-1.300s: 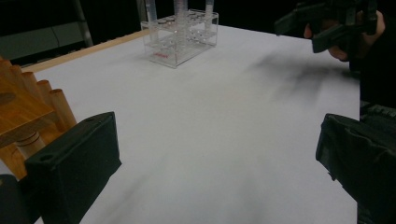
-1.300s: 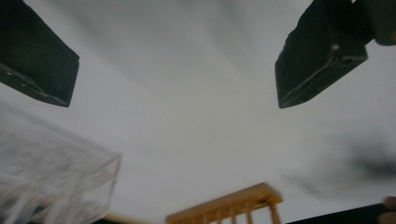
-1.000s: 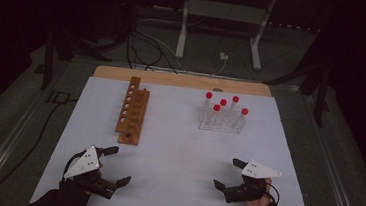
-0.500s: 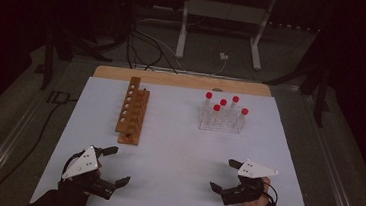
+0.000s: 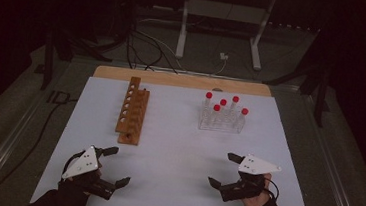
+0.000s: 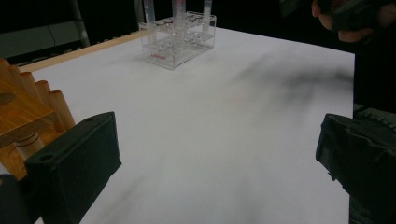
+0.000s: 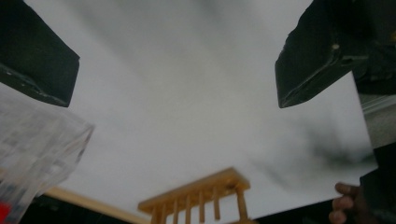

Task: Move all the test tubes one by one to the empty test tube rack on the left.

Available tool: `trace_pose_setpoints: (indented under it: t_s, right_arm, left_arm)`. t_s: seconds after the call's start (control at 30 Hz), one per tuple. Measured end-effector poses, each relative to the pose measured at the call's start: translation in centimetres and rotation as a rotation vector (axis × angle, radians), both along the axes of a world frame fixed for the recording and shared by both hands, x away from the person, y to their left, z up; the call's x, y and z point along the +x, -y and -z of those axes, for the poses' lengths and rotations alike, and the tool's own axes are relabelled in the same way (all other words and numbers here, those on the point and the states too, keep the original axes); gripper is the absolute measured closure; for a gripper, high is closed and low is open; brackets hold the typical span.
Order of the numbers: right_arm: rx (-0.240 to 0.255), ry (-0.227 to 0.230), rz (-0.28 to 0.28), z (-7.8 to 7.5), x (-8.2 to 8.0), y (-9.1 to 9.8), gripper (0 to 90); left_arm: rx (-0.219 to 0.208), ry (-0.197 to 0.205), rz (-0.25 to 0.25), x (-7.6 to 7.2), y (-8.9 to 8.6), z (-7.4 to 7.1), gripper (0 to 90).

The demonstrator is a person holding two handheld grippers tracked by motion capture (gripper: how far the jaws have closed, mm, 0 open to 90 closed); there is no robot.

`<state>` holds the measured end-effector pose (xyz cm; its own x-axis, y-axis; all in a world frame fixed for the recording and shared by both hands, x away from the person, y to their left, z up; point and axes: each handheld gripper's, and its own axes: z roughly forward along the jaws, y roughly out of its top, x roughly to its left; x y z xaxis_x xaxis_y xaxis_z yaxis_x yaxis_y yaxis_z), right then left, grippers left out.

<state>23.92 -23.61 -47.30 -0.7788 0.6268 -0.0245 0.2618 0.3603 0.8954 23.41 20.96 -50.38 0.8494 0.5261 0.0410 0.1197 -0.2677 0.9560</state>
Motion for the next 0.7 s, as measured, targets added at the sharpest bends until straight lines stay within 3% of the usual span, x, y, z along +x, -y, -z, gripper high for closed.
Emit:
trace_pose_setpoints:
  t_s: [0.37,0.7]
  right_arm:
    - [0.026,0.033,0.025,-2.0,1.0,0.0,0.0]
    - [0.044,0.092,0.074,-3.9,2.4,0.4,0.0]
  left_arm:
    - [-0.001,0.000,-0.006,0.0,-0.1,0.0,0.4]
    - [-0.003,0.001,-0.007,0.1,-0.1,0.0,0.4]
